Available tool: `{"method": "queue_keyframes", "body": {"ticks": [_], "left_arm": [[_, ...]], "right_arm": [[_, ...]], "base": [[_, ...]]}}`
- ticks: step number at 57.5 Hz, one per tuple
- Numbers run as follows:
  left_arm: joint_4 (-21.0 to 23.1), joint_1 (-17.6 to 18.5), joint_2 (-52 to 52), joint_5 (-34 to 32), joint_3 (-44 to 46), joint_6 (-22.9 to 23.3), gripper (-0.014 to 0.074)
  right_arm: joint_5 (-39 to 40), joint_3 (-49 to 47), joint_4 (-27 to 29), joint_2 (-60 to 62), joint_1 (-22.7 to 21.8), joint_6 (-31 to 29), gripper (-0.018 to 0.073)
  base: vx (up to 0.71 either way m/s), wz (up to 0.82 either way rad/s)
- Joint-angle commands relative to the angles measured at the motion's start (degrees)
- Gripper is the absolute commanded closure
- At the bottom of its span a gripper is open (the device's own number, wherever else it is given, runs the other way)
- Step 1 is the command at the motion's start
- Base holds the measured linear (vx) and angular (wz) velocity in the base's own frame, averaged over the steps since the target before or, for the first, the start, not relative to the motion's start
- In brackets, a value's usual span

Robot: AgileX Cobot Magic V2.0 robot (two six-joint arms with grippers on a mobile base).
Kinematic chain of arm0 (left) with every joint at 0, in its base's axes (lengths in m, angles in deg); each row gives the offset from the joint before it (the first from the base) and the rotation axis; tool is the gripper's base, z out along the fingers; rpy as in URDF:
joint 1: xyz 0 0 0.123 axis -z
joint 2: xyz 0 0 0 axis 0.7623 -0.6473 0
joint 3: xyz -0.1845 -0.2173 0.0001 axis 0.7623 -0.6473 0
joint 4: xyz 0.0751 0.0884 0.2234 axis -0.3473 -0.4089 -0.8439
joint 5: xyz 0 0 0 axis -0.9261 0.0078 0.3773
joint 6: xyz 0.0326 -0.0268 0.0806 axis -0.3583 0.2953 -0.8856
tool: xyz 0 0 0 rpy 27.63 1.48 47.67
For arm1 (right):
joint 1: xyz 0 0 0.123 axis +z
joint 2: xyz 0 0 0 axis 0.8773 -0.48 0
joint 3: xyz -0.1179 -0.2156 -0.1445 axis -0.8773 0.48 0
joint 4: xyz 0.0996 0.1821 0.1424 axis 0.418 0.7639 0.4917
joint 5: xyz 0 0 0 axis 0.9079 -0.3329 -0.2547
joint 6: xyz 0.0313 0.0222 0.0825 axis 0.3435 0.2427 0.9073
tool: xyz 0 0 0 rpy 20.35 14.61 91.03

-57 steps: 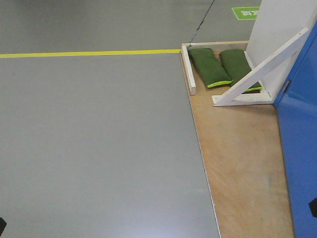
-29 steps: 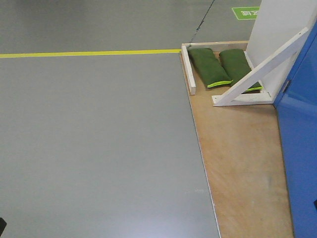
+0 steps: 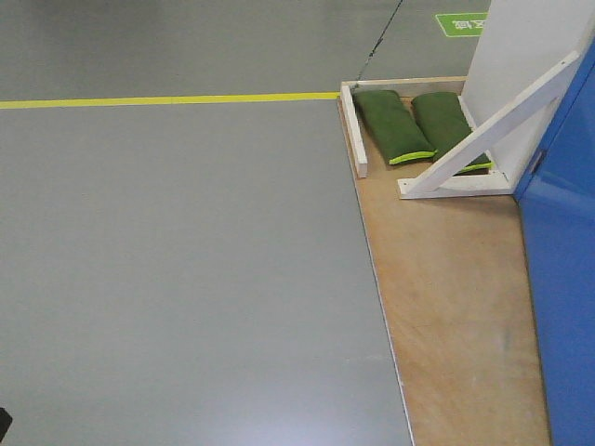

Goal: Move to blue door and open it

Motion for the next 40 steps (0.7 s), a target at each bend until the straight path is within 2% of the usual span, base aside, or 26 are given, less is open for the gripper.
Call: {"method": "queue_keyframes", "body": {"ticks": [1,13,20,32,40], "left_arm": [[0.3,0.1,0.8,-5.0,1.4,0.4,0.0524],[0.3,0.1,0.8,-5.0,1.4,0.4,0.0524],[0.3,0.1,0.8,-5.0,1.4,0.4,0.0524],[0.3,0.1,0.8,-5.0,1.4,0.4,0.0524],[0.3,0.1,0.8,-5.0,1.4,0.4,0.0524]], "right_arm": [[8.0,-5.0,1.3,-2.7,-4.4,-0.4,0.0561],[15.0,-10.8,3.6,-6.3,-14.1,-1.2,0.0561],[20.2,-14.1,10.2,-9.7,-16.8,-5.4,0.0561],[32.9,-20.6,20.9,-16.1,-17.2,-17.1,0.0561],[45.6,-23.7,32.8,-19.7,-17.2,-30.4,0.0561]], "base": [[0.0,0.0],[0.0,0.0],[0.0,0.0],[0.0,0.0],[0.0,0.0]]}}
